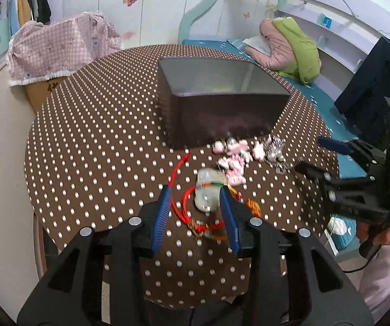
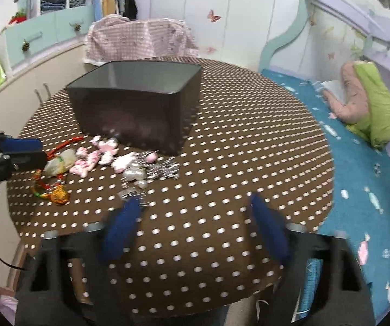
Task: Organize jewelry
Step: 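Move both grippers back to the remaining jewelry beside the box, then grasp the pale green jade pendant with the right gripper while the left grasps the red string bracelet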
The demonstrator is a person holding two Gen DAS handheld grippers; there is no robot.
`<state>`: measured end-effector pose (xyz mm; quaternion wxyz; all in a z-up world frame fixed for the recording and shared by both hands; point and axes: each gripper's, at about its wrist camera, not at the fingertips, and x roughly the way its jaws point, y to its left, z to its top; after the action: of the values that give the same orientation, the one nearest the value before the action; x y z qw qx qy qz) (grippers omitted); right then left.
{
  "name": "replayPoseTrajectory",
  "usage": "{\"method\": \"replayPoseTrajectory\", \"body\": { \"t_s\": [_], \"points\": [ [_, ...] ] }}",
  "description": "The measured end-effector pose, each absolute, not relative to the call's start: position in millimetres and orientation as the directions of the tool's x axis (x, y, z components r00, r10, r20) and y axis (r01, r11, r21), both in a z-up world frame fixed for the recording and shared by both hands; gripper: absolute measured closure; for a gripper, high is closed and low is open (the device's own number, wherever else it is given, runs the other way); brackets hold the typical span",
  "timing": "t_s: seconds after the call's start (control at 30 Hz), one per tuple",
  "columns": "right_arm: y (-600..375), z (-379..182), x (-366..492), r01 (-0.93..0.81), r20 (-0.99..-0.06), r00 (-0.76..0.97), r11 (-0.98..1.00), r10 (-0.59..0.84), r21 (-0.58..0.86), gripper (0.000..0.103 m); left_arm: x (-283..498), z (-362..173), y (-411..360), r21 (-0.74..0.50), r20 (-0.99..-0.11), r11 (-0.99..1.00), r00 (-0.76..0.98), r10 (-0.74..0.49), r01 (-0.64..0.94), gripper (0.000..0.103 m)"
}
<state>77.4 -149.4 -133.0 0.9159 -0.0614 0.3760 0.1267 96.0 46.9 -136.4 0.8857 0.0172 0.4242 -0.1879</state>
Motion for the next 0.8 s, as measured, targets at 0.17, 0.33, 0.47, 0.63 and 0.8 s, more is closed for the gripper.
{"method": "replayPoseTrajectory", "body": {
  "t_s": [0.17, 0.33, 0.47, 0.63, 0.8],
  "points": [
    [-148, -130, 80, -0.281, -0.695, 0.684, 0.959, 0.221, 0.028, 0.087, 90, -145, 49, -0.146, -0.770, 0.928, 0.550, -0.324, 0.344, 0.065],
    [-154, -128, 83, -0.291, -0.692, 0.666, 0.951, 0.278, 0.102, 0.102, 88, -146, 47, -0.147, -0.770, 0.928, 0.549, -0.326, 0.344, 0.065],
    [-158, -124, 76, -0.281, -0.687, 0.672, 0.954, 0.275, 0.106, 0.101, 87, -145, 45, -0.137, -0.773, 0.932, 0.551, -0.313, 0.336, 0.065],
    [-158, -114, 71, -0.276, -0.665, 0.701, 0.958, 0.258, 0.080, 0.071, 93, -142, 44, -0.142, -0.775, 0.936, 0.553, -0.307, 0.321, 0.065],
    [-150, -113, 71, -0.287, -0.658, 0.707, 0.955, 0.259, 0.068, 0.054, 93, -143, 47, -0.130, -0.778, 0.940, 0.554, -0.295, 0.317, 0.071]
  ]
}}
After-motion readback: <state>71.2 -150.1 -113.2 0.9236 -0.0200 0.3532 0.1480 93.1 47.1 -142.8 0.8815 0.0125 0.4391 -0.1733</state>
